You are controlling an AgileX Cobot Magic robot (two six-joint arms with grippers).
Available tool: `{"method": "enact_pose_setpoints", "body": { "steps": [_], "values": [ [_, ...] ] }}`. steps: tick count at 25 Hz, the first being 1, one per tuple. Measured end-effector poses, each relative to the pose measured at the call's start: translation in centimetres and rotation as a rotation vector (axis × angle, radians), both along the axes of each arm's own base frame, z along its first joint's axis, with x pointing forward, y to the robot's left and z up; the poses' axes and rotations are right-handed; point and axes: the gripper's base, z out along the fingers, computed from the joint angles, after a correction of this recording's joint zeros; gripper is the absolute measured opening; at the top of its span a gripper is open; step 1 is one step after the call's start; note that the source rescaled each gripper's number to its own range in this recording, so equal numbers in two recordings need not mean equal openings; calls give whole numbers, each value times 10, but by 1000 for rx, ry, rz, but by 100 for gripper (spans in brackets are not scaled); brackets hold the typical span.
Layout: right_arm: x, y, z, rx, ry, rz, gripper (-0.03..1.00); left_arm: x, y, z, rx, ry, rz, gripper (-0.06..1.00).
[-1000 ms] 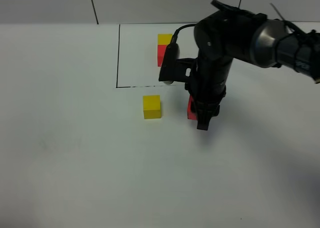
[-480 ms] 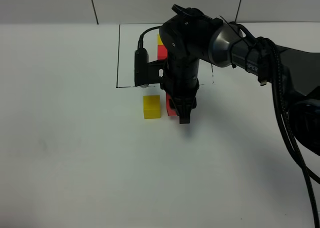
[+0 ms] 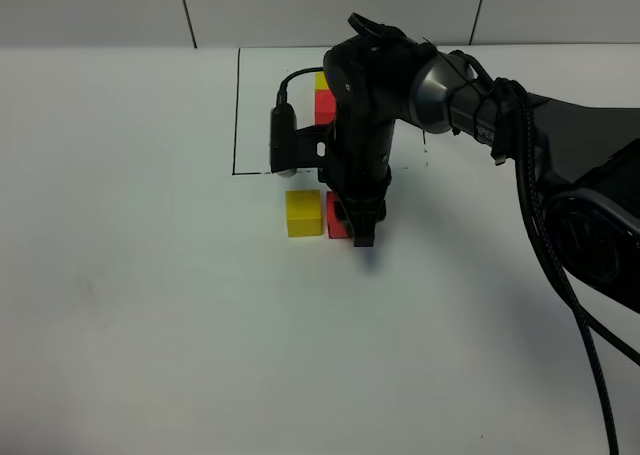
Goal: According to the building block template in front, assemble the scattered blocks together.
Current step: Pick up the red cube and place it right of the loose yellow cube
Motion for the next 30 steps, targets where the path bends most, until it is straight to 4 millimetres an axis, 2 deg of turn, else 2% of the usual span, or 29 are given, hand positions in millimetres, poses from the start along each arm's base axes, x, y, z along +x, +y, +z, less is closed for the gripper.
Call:
{"method": "enact_pose_setpoints", "body": {
  "steps": [2,30],
  "values": [
    [2,-3,-5,3,13,-10,2,0,0,0,0,0,0,71],
    [5,0,-7,35,2,2,2,0,0,0,0,0,0,71]
  ]
}}
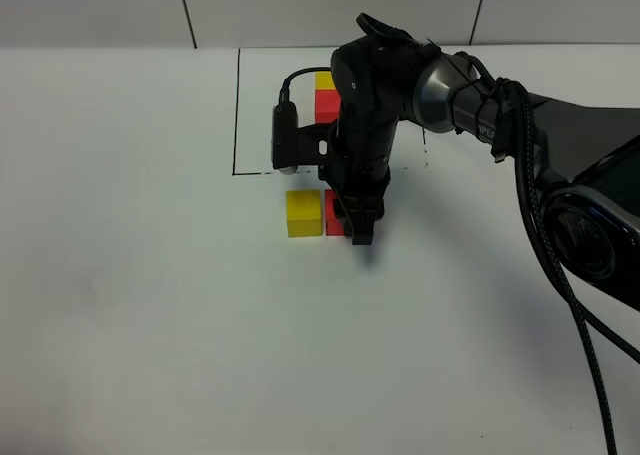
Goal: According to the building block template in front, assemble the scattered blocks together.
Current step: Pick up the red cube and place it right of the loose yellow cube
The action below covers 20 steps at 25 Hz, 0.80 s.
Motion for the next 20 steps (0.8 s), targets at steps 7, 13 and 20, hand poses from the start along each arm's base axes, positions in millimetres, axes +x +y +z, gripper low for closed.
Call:
{"method": "enact_pose_setpoints", "body": {
  "steps": [7,13,20],
  "values": [
    [0,0,0,4,2,-1,2,0,0,0,0,0,0,71],
    [0,1,0,20,8,-8,2,0,0,0,0,0,0,71],
    [-1,2,0,28,12,-12,2,0,0,0,0,0,0,71]
  ]
}}
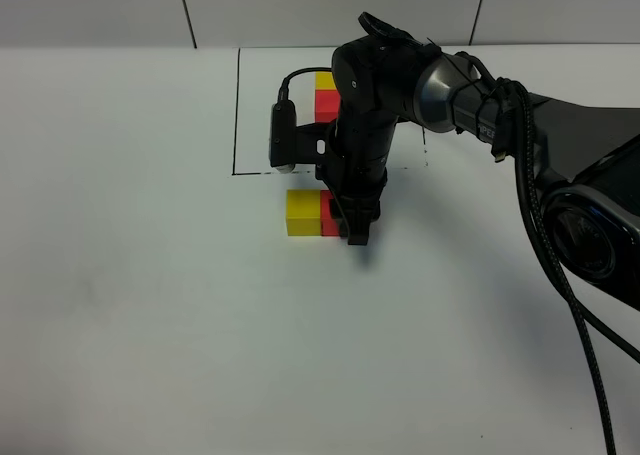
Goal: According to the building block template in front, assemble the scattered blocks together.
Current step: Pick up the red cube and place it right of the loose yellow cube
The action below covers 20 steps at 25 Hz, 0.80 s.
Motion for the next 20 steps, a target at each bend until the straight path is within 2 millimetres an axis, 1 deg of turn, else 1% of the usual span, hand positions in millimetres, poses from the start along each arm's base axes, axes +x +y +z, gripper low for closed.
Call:
{"method": "enact_pose_setpoints", "body": {
  "steps": [20],
  "values": [
    [0,-1,0,-14,-9,8,2,0,0,0,0,0,0,71]
  ]
}}
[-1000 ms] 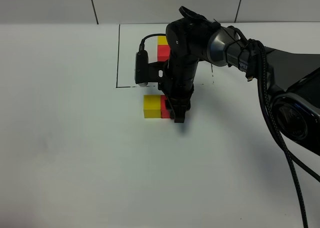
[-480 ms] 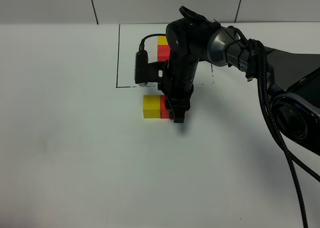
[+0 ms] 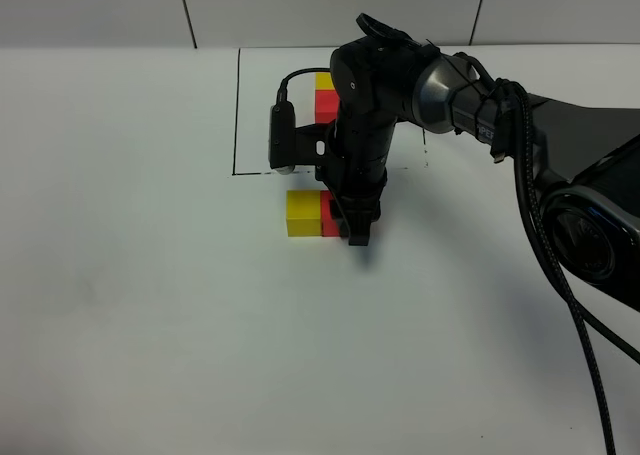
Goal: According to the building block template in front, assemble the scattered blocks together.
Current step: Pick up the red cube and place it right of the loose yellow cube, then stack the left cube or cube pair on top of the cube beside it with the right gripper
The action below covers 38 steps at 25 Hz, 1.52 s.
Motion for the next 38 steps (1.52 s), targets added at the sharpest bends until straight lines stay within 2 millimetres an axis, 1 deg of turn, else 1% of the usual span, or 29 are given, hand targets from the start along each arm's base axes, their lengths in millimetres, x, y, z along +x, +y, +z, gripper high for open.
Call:
{"method": "enact_pose_setpoints", "body": {
  "steps": [9,11,13,15,18,20,22,23,26,29,31,33,35,36,38],
  "values": [
    [0,0,0,1,-1,0,2,0,0,0,0,0,0,71],
    [0,0,0,2,-3,0,5,0,0,0,0,0,0,71],
    [1,0,-3,1,-4,-6,17,0,0,0,0,0,0,71],
    [1,0,-4,2,-6,-23,36,0,0,0,0,0,0,71],
    [2,0,3,16,-20,-69,64,0,0,0,0,0,0,71],
    [1,0,17,33,-35,-114,77,0,0,0,0,0,0,71],
    [-1,-3,40,54,-54,-162,83,0,0,0,0,0,0,71],
    [-1,-5,50,66,-60,-197,84,0,0,0,0,0,0,71],
    [-1,-21,98,140,-108,-350,86,0,0,0,0,0,0,71],
    [4,-49,138,231,-153,-573,86,0,0,0,0,0,0,71],
    [1,-70,156,281,-172,-709,86,0,0,0,0,0,0,71],
    [-9,-89,172,337,-202,-805,85,0,0,0,0,0,0,71],
    [-26,-107,175,369,-201,-901,85,0,0,0,0,0,0,71],
    [-35,-116,180,397,-216,-939,84,0,0,0,0,0,0,71],
    [-56,-131,174,411,-225,-1003,84,0,0,0,0,0,0,71]
  ]
}}
